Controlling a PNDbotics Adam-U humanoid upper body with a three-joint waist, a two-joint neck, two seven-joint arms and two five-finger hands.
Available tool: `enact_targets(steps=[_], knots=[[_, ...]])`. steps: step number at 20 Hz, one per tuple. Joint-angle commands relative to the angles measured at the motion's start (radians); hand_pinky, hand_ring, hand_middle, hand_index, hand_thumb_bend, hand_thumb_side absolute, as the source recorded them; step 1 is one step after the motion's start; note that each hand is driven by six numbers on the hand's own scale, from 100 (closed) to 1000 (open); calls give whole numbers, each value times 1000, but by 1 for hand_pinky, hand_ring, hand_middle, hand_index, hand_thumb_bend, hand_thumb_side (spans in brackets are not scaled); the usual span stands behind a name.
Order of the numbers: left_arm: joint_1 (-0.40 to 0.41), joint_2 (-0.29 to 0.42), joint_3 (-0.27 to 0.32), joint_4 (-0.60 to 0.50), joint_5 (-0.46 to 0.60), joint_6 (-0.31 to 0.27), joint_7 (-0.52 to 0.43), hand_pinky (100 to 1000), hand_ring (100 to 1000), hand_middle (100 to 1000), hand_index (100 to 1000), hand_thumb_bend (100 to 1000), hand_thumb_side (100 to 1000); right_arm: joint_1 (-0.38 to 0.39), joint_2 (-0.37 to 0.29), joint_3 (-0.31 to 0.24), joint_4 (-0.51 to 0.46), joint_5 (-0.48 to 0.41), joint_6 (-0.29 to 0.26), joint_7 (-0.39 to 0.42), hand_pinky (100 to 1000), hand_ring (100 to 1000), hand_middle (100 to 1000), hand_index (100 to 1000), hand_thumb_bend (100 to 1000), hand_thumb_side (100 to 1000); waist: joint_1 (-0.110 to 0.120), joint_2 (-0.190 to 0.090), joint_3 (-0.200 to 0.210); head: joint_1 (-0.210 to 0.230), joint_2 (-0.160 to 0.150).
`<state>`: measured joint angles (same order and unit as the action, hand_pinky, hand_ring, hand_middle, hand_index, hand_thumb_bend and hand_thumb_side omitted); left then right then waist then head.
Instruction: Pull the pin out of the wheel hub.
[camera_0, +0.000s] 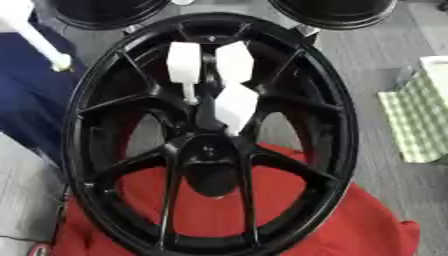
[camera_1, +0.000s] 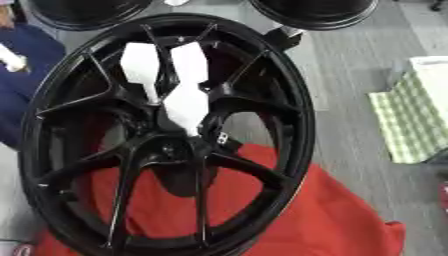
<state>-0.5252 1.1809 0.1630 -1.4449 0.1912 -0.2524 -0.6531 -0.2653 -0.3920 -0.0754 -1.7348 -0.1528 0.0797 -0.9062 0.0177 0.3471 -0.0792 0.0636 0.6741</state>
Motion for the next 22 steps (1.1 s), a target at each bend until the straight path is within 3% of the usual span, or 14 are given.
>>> enact_targets(steps=[1, 5, 6, 8, 9, 10, 11, 12, 15, 17, 20, 22], knots=[[4, 54, 60, 106, -13, -13, 11, 100, 100, 137, 375, 100, 339, -4, -27, -16, -15, 9, 2, -1, 430, 577, 512, 715, 450, 672, 0, -20, 2, -7, -13], [28, 49, 97, 222, 25, -38, 13, 100, 100, 139, 391, 100, 359, -5, -28, -21, -15, 9, 1, -1, 430, 577, 511, 715, 454, 671, -1, -18, 4, -12, -15], [33, 48, 102, 241, 34, -44, 12, 106, 100, 178, 442, 100, 349, -6, -28, -21, -16, 9, 1, -1, 430, 577, 511, 715, 455, 671, -1, -18, 5, -13, -16], [42, 48, 108, 269, 30, -59, 8, 289, 109, 295, 565, 100, 354, -7, -28, -22, -16, 10, 2, -1, 429, 577, 511, 715, 456, 671, -2, -18, 5, -15, -17], [45, 47, 110, 276, 21, -67, 6, 433, 253, 393, 650, 100, 461, -7, -29, -22, -17, 11, 2, -1, 429, 576, 511, 715, 456, 671, -2, -19, 5, -15, -17], [48, 46, 111, 279, 11, -75, 4, 662, 510, 556, 781, 100, 609, -7, -29, -22, -17, 11, 3, -1, 429, 576, 511, 715, 457, 671, -3, -19, 6, -15, -17], [50, 45, 112, 281, -2, -82, 2, 799, 667, 659, 840, 100, 709, -7, -29, -23, -17, 12, 3, -1, 429, 576, 511, 715, 458, 670, -3, -20, 6, -15, -17], [51, 44, 112, 285, -16, -85, 5, 883, 766, 733, 876, 100, 765, -7, -28, -23, -18, 12, 4, -1, 429, 576, 511, 715, 459, 669, -3, -20, 6, -14, -17], [49, 37, 109, 285, -51, -84, 20, 949, 876, 816, 918, 100, 866, -7, -27, -22, -18, 12, 4, -1, 428, 576, 510, 715, 462, 670, -4, -21, 5, -13, -17], [47, 33, 105, 283, -62, -77, 33, 950, 879, 821, 912, 100, 866, -7, -27, -22, -18, 12, 5, -1, 428, 576, 510, 715, 461, 671, -5, -21, 3, -12, -17], [43, 26, 101, 270, -59, -68, 50, 923, 841, 778, 864, 100, 821, -7, -27, -23, -18, 11, 6, -1, 428, 576, 510, 714, 462, 672, -7, -21, 2, -11, -17], [39, 22, 100, 253, -58, -58, 71, 869, 762, 695, 806, 100, 672, -9, -27, -23, -19, 12, 7, -1, 428, 576, 510, 714, 462, 672, -8, -21, 2, -11, -17]])
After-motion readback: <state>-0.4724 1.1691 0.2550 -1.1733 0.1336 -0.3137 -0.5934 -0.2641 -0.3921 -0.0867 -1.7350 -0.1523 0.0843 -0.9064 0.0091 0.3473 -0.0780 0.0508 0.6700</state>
